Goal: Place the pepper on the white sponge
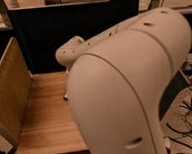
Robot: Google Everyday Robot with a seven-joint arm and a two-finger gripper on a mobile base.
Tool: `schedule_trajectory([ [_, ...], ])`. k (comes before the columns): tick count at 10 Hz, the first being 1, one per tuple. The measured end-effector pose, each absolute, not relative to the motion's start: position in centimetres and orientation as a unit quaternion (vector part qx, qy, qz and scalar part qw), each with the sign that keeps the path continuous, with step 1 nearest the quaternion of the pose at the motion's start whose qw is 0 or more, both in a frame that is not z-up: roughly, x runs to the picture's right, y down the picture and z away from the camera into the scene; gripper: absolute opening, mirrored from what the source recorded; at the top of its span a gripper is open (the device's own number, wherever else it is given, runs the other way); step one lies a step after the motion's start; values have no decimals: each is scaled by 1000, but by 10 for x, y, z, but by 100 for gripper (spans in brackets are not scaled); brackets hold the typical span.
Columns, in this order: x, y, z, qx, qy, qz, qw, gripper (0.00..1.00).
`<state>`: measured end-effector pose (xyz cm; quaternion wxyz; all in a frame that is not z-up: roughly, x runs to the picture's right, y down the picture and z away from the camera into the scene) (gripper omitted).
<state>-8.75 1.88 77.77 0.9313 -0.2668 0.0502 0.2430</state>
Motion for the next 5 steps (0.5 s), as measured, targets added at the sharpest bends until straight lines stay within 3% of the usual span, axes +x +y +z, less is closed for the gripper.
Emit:
schedule_trajectory([
  [5,-123,44,807,-330,42,211,919,80],
])
